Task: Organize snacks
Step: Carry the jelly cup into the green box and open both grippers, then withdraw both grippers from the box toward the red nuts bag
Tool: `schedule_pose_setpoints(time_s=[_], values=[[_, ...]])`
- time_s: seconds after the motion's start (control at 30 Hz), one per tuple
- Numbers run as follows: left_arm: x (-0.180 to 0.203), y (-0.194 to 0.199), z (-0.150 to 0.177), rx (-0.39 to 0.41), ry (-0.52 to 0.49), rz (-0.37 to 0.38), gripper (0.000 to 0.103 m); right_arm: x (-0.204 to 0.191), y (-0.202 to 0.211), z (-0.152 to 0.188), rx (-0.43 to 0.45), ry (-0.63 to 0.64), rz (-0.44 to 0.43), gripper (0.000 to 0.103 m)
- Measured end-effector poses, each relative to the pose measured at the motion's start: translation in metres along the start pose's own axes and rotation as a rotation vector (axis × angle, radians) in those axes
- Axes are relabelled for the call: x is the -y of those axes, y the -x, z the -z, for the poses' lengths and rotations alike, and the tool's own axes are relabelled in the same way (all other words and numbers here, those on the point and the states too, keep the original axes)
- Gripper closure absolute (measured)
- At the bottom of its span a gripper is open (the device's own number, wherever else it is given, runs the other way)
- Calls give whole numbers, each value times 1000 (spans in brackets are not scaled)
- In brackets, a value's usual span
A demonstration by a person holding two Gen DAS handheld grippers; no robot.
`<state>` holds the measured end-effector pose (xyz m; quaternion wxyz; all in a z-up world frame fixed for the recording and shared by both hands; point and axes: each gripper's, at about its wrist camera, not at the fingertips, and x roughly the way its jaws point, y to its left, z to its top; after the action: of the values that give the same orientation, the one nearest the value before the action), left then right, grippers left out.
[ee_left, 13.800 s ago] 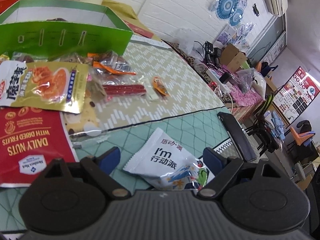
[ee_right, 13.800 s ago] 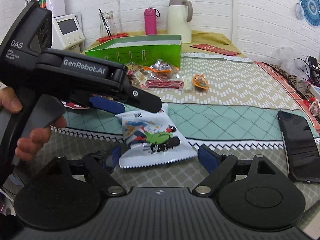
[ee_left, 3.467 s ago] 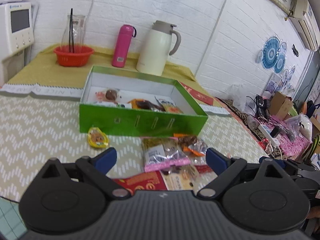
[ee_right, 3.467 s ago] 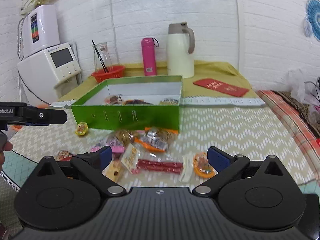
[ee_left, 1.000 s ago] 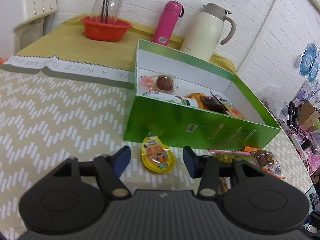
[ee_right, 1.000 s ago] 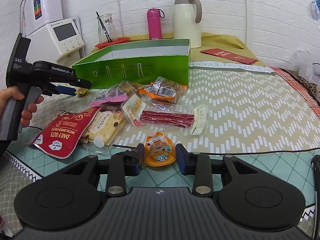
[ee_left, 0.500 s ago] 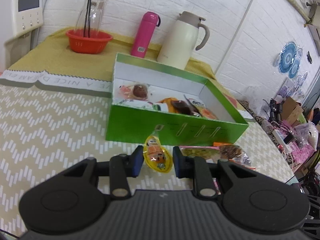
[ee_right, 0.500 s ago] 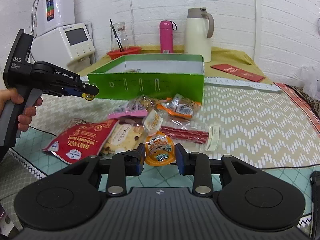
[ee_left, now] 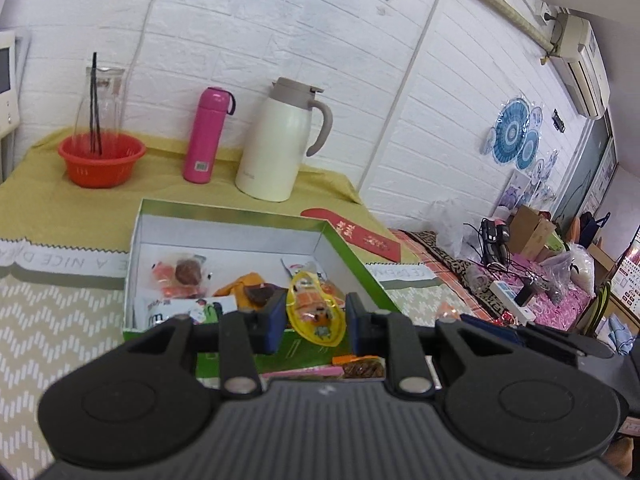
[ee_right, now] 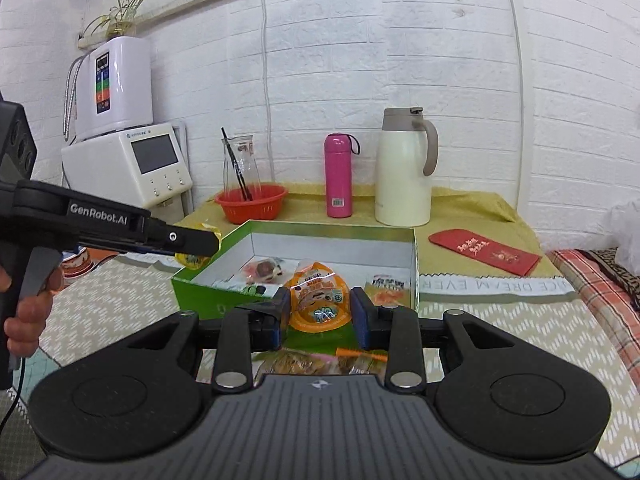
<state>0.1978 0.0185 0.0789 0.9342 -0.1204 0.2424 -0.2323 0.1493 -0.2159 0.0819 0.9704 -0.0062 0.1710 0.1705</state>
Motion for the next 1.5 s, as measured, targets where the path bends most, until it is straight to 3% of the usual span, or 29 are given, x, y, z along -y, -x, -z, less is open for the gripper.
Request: schedule_pose_setpoints(time_s=[0.43,0.67,0.7,0.73,0.77,0.8,0.83,0.87,1.1,1.5], values=[[1,-84,-11,-92,30,34,82,26,-69,0,-49,-26,55,45],[-7,-107,-7,-108,25,31,78,31,-89,4,-64,23,65,42],[-8,-105,-6,-86,24,21,47,30,-90,5,-57,38,59,41],[-8,-102,-5,-52,28,7,33,29,-89,7,-44,56,58,29],[-10,-97,-4,-8,34,-8,32,28,-88,8,-34,74,64,18],[-10,-96,-5,4,31,-25,28,27,-87,10,-21,92,80,0],[-11,-95,-6,4,22,-48,12,27,-85,12,2,107,99,0],[-11,-92,-7,17,12,-82,9,26,-83,14,22,120,108,0],[-15,-81,-8,37,8,-124,9,29,-77,14,7,110,111,0],[1,-51,-8,39,-14,-146,9,13,-42,1,65,145,102,0]])
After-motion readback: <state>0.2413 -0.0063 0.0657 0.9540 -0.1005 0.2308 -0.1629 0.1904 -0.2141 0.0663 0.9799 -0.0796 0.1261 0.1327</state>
